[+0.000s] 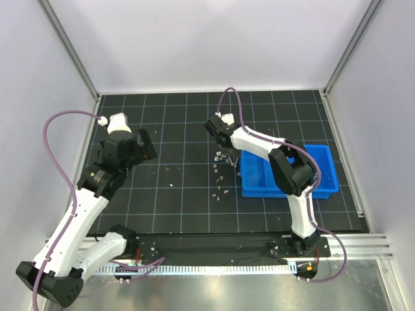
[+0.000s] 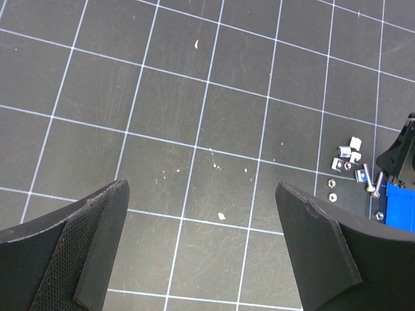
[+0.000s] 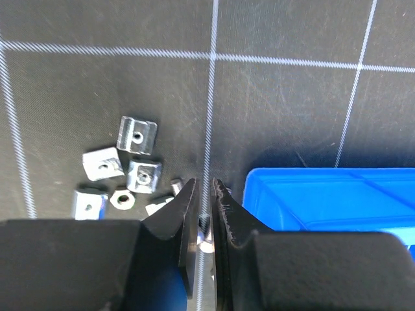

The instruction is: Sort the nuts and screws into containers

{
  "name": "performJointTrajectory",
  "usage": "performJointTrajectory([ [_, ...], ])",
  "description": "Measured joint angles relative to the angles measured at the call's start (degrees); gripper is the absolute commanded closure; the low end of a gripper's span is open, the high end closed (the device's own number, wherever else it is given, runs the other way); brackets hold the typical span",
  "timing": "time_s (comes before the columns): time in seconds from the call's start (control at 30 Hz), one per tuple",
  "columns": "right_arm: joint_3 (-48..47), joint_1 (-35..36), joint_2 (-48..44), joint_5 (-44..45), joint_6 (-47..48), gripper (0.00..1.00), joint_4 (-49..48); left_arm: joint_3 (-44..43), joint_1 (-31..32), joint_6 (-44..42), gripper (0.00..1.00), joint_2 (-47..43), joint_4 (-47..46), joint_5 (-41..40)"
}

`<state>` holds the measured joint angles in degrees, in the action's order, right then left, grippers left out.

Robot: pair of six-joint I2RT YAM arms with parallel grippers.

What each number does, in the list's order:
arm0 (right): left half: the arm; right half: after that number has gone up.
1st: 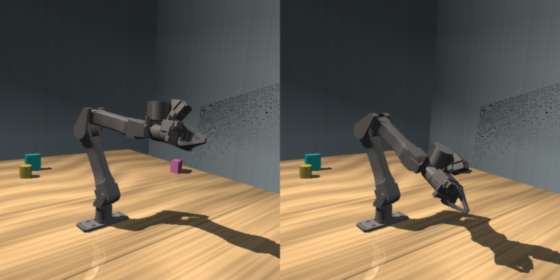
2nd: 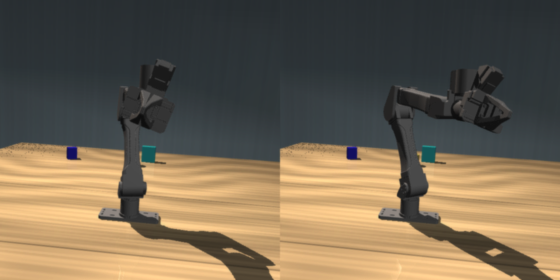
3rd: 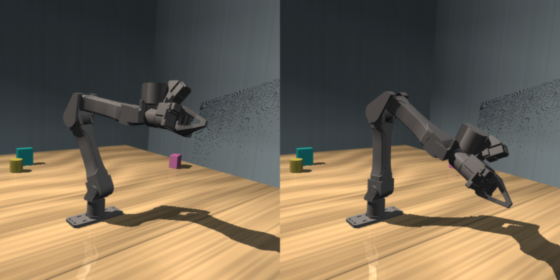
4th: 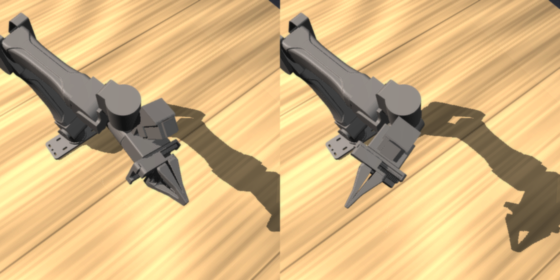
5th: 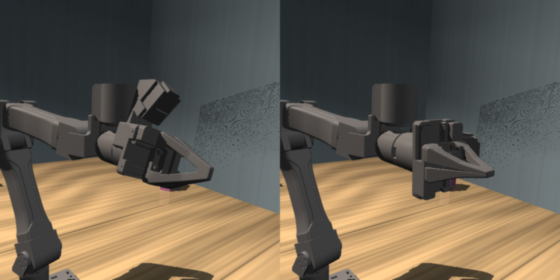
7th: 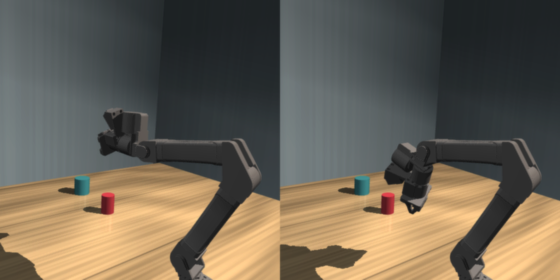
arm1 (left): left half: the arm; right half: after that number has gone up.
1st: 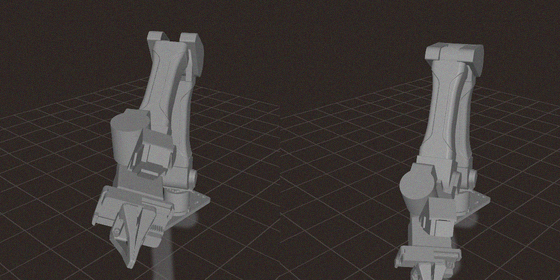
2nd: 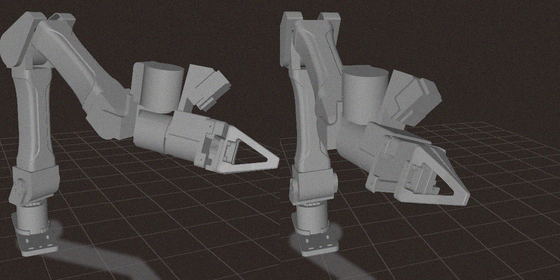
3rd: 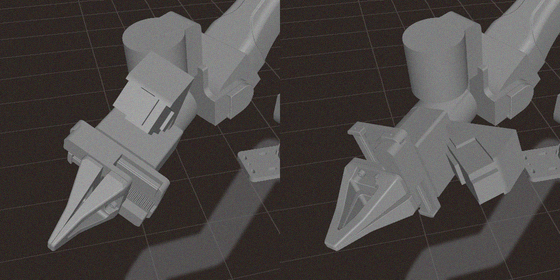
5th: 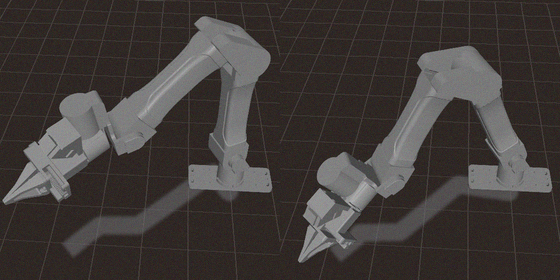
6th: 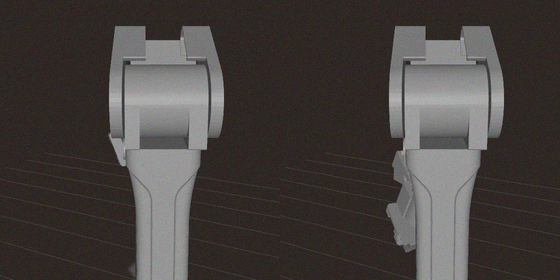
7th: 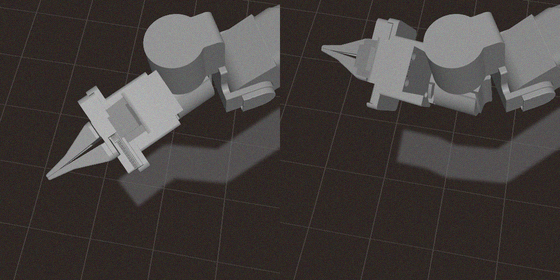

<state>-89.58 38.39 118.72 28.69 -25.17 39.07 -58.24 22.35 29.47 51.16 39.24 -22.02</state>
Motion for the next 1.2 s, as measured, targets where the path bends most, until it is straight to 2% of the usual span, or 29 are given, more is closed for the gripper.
performJointTrajectory([
  [0.4, 3.8, 0.1, 0.0, -3.5, 2.1, 0.80, -0.2, 0.0, -0.2, 0.0, 0.00, 0.1, 0.0, 0.0],
  [1.2, 3.7, 1.7, -4.3, -4.9, 0.4, 0.75, 1.3, 0.0, -0.2, 0.0, 0.00, 0.1, 0.0, 0.0],
])
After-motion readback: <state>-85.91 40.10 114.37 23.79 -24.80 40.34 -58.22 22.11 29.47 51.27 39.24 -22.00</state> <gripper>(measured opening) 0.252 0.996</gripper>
